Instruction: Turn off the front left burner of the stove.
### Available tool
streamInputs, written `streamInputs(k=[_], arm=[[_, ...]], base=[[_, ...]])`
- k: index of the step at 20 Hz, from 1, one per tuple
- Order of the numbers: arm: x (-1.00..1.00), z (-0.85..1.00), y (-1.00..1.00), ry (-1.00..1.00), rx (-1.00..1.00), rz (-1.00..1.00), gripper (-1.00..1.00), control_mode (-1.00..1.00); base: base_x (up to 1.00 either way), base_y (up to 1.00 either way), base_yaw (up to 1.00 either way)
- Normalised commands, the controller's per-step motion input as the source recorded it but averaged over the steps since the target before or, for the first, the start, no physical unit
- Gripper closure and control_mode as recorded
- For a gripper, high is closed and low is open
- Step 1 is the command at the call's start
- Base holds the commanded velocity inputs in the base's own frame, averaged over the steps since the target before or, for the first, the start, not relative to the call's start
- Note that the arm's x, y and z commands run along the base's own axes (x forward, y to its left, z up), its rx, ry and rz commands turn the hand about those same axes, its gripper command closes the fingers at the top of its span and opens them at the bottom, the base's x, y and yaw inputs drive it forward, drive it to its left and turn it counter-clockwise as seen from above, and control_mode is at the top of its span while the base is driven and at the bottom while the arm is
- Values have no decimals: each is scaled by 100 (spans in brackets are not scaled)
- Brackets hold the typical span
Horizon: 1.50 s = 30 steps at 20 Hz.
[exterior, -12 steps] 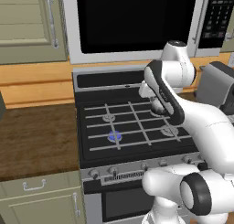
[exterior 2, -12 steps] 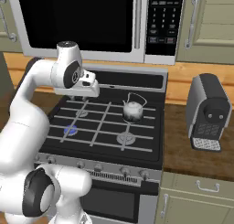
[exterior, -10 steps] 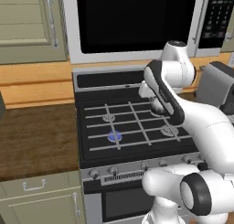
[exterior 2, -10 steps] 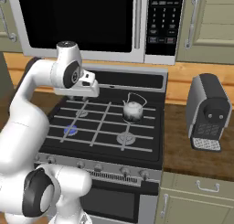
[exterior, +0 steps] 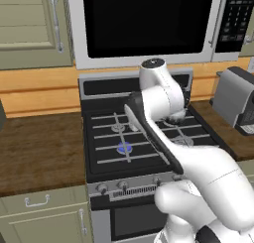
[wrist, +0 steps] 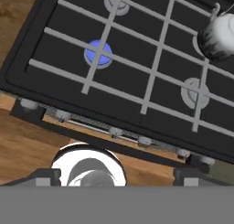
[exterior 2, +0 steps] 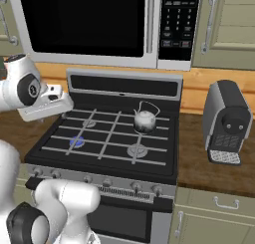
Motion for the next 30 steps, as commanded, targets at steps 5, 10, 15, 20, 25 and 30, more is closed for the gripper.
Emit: streamInputs(k=[5,10,15,20,25,30], arm=[[-69,-5,55,-5,-15,9,-100,-100],[-58,-9,60,0,-20,10,-100,-100],[-69,-41,99,0,-41,24,-100,-100],[-67,-67,95,0,-47,32,-100,-100],[-22,-72,47,6,-48,54,-100,-100],[3,-62,-18,1,-32,55,-100,-100]], base=[[0,0,0],[0,0,0],[0,0,0],[0,0,0],[0,0,0],[0,0,0]])
